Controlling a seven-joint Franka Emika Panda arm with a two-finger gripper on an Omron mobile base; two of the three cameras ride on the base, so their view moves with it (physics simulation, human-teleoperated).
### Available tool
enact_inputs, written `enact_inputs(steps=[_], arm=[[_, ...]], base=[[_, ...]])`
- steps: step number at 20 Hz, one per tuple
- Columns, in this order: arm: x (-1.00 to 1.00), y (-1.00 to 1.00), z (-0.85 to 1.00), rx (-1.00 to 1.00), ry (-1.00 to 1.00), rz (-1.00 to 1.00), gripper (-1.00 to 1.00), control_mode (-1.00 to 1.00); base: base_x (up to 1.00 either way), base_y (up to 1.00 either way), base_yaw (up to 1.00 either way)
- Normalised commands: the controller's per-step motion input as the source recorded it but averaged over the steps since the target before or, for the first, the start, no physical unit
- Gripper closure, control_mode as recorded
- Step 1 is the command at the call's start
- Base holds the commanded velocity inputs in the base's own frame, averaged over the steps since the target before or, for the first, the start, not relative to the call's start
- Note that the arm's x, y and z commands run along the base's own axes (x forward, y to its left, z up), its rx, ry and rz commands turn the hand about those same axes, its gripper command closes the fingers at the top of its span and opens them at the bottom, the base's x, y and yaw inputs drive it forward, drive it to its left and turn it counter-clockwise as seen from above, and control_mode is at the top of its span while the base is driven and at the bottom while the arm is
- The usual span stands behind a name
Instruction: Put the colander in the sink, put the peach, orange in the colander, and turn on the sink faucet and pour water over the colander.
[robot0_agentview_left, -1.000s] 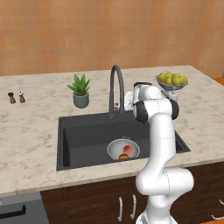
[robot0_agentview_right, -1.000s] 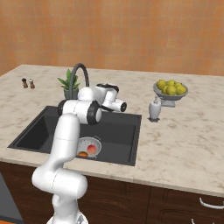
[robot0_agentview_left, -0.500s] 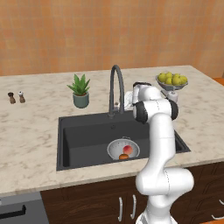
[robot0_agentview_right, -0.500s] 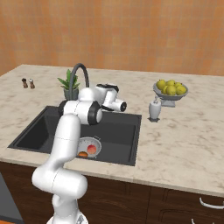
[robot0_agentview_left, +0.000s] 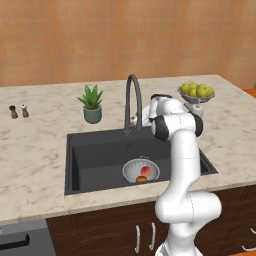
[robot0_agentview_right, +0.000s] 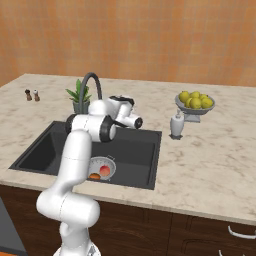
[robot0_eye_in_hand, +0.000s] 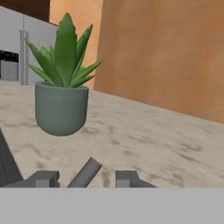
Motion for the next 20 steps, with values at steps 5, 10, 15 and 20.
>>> enact_inputs(steps=[5, 10, 15, 20], arm=[[0.38, -0.35, -0.02, 0.0, 0.0, -0.16, 1.0, -1.0], [0.31, -0.55, -0.05, 0.0, 0.0, -0.11, 1.0, -1.0], [0.26, -0.65, -0.1, 0.0, 0.0, -0.05, 1.0, -1.0], [0.23, -0.72, -0.15, 0.0, 0.0, 0.0, 1.0, -1.0]], base=[[0.0, 0.0, 0.0], [0.0, 0.0, 0.0], [0.0, 0.0, 0.0], [0.0, 0.0, 0.0]])
